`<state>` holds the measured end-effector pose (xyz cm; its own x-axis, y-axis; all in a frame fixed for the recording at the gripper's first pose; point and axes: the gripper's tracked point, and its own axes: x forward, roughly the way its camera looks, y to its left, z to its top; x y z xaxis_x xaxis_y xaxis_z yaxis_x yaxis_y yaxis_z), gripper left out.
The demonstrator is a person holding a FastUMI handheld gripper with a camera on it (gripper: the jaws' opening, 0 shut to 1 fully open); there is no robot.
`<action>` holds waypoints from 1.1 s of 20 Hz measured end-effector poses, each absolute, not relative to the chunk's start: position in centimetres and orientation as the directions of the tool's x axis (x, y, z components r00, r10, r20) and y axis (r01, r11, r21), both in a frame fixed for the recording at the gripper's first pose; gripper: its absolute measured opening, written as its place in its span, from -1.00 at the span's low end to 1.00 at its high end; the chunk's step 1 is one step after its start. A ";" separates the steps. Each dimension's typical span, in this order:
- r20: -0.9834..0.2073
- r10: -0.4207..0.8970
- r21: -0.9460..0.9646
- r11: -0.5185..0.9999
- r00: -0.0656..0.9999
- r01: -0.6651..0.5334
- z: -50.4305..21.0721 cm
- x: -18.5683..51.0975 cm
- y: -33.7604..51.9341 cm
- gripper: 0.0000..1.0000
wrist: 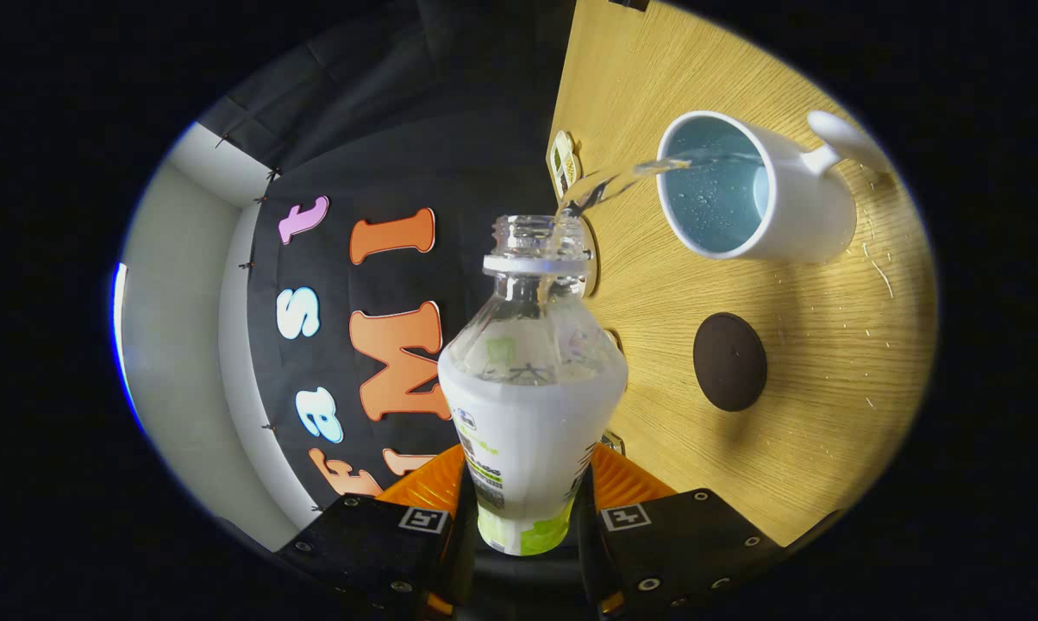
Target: Take the bottle from table, then pour the juice into the cup, finally place the bottle on the coaster
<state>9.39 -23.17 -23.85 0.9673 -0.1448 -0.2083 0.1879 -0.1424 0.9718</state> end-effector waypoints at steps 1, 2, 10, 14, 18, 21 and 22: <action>-0.209 -0.144 0.972 -0.143 0.967 0.188 -23.8 9.2 -23.2 -0.01; -0.206 -0.143 0.971 -0.148 0.968 0.185 -23.8 9.2 -23.3 -0.01; -0.197 -0.138 0.969 -0.177 0.971 0.172 -23.3 9.3 -23.6 0.00; -0.196 -0.137 0.967 -0.189 0.971 0.169 -22.9 9.3 -23.8 -0.01; -0.199 -0.140 0.965 -0.198 0.970 0.170 -22.9 9.3 -24.1 0.00; -0.205 -0.142 0.963 -0.207 0.968 0.173 -23.0 9.1 -24.4 -0.01; -0.208 -0.142 0.961 -0.212 0.968 0.176 -23.1 9.1 -24.5 -0.01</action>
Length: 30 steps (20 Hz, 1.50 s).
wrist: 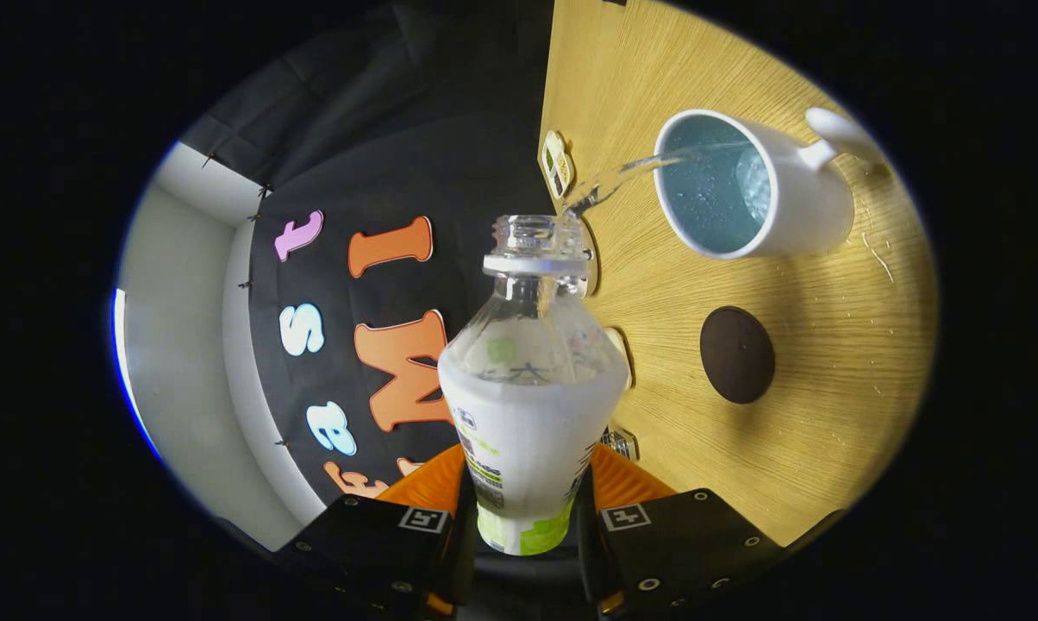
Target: Take the bottle from table, then pour the juice into the cup, finally place the bottle on the coaster
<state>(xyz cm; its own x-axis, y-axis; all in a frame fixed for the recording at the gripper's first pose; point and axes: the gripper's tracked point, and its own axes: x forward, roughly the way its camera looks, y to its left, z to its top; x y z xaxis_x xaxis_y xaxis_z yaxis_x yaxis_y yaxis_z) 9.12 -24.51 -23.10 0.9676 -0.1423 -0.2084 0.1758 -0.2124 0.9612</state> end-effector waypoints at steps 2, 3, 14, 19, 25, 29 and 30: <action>-0.216 -0.144 0.958 -0.222 0.966 0.181 -23.2 9.0 -24.7 -0.01; -0.218 -0.144 0.957 -0.226 0.965 0.183 -23.2 9.0 -24.9 -0.01; -0.232 -0.135 0.943 -0.275 0.963 0.189 -23.1 9.2 -25.5 -0.01; -0.247 -0.128 0.931 -0.306 0.960 0.199 -23.5 9.1 -25.5 -0.01; -0.256 -0.125 0.921 -0.333 0.959 0.203 -23.4 9.0 -26.0 0.00; -0.254 -0.120 0.916 -0.350 0.960 0.198 -23.1 9.0 -26.1 0.00; -0.256 -0.118 0.913 -0.354 0.959 0.201 -23.1 8.8 -26.1 0.00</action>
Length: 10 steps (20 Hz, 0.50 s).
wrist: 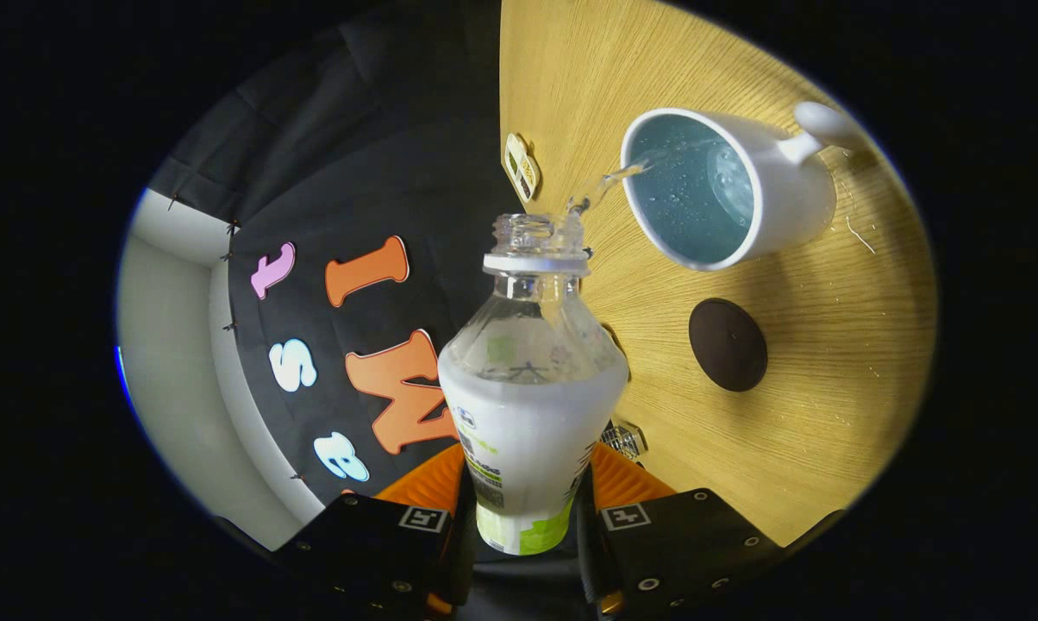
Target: Take the bottle from table, then pour the juice into the cup, finally place the bottle on the coaster
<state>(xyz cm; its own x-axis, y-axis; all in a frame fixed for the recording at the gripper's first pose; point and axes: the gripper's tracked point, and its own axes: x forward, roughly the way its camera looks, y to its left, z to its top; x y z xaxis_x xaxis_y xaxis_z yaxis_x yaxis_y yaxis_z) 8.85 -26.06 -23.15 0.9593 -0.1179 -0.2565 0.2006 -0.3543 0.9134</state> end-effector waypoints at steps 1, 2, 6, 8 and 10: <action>-0.259 -0.119 0.911 -0.359 0.958 0.202 -23.1 8.6 -25.9 0.00; -0.263 -0.115 0.909 -0.363 0.958 0.206 -23.0 8.8 -25.9 0.00; -0.272 -0.107 0.898 -0.384 0.956 0.213 -23.1 8.7 -25.9 0.00; -0.276 -0.104 0.894 -0.393 0.956 0.216 -23.2 8.8 -26.1 0.00; -0.280 -0.104 0.888 -0.406 0.954 0.216 -23.2 8.6 -26.3 0.00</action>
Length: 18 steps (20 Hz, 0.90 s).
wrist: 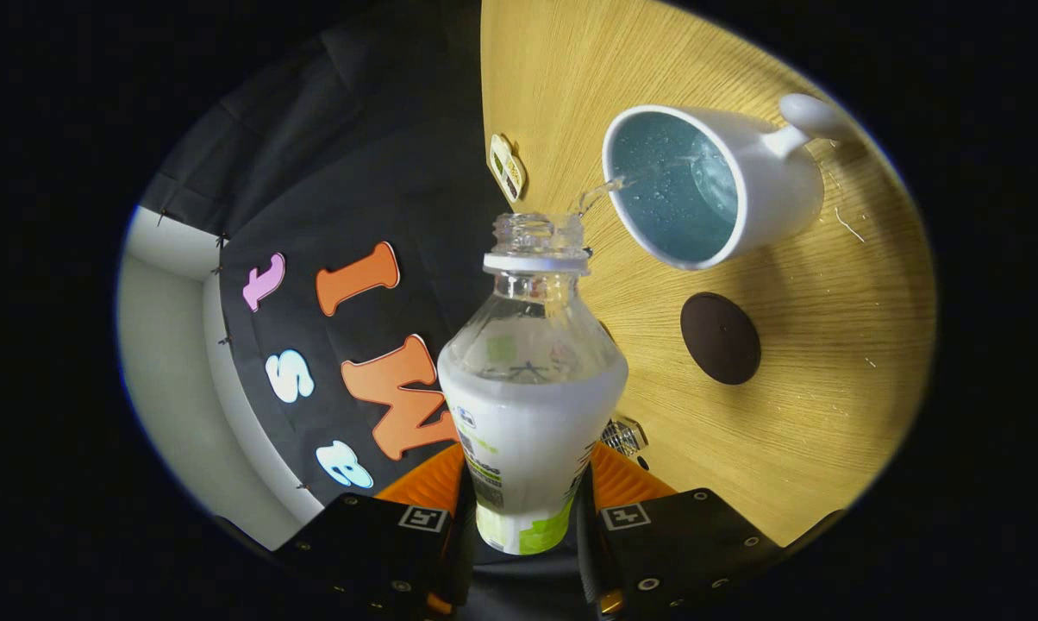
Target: Take the bottle from table, then pour the juice into the cup, finally place the bottle on the coaster
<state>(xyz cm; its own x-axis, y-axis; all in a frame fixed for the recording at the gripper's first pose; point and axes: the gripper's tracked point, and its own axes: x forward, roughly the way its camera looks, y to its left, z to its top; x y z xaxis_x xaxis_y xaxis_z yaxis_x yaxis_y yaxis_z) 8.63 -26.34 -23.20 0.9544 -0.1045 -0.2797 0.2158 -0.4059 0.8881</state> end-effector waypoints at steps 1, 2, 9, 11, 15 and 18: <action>-0.282 -0.105 0.886 -0.410 0.954 0.217 -23.2 8.5 -26.4 0.00; -0.286 -0.104 0.883 -0.413 0.952 0.221 -23.2 8.5 -26.4 0.00; -0.283 -0.104 0.869 -0.449 0.953 0.209 -22.2 8.5 -26.8 0.00; -0.282 -0.104 0.864 -0.460 0.954 0.205 -22.0 8.4 -26.9 0.00; -0.255 -0.109 0.863 -0.475 0.961 0.175 -20.8 8.7 -27.3 0.00; -0.245 -0.111 0.860 -0.483 0.963 0.163 -20.2 8.7 -27.5 0.00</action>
